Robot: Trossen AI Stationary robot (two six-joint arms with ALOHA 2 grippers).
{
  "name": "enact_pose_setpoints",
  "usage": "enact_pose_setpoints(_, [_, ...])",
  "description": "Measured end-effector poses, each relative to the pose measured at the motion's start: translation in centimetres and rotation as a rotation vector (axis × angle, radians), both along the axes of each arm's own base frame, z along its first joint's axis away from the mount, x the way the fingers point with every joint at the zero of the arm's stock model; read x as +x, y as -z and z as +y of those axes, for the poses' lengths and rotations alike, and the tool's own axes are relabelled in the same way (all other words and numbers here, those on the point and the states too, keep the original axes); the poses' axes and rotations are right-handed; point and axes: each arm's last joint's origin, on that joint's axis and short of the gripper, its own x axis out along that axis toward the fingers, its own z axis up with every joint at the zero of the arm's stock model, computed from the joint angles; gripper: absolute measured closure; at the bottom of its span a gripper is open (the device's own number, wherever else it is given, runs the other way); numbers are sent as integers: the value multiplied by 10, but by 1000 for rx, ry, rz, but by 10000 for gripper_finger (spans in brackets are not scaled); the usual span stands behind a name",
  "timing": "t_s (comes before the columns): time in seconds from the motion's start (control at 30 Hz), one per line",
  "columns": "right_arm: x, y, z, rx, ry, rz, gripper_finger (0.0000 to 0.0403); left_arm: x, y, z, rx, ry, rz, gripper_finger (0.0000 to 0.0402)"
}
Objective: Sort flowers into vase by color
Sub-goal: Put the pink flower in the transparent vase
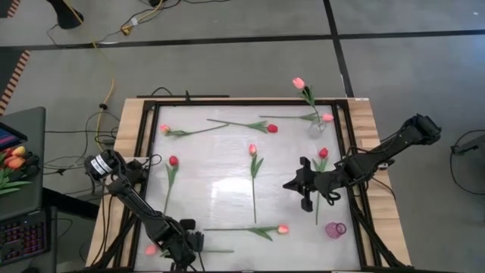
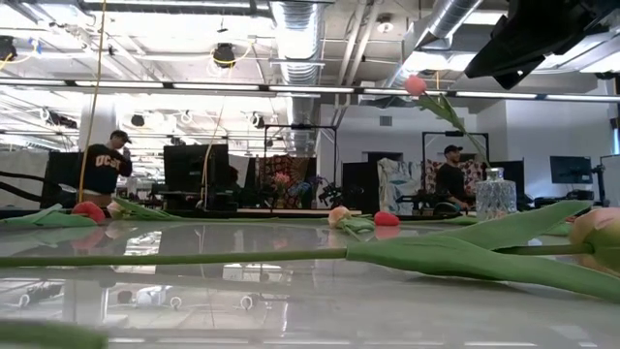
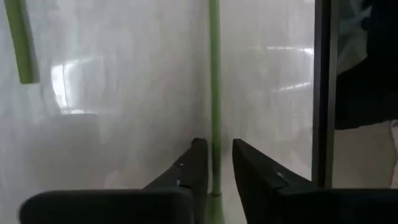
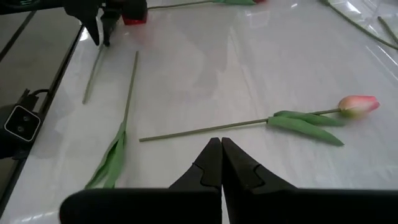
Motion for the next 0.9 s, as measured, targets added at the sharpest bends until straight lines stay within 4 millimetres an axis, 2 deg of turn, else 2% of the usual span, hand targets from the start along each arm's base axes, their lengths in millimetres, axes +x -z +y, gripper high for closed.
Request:
enact_pose_setpoints(0.2, [0,0,0,1,1,3,376,3,-13,-1,45,50,-35,395])
enact_pose_setpoints(0.37, [0,0,-1,-1,9,2,376,13,-33,0,88,62,-27,399])
enact_pose_setpoints(0.5, [0,0,-1,-1,9,3,376,25,-55,-2,19,89,0,400])
enact_pose_setpoints(0.7, [0,0,-1,-2,9,3,376,45,-99,-5,-133,139,23,401])
enact_pose_setpoints(0.8, [0,0,-1,-2,8,3,376,52,-128,0,-108,162,17,401])
enact_pose_setpoints(0.9, [0,0,-1,-12,2,3,376,56,-162,10,-8,190,-37,401])
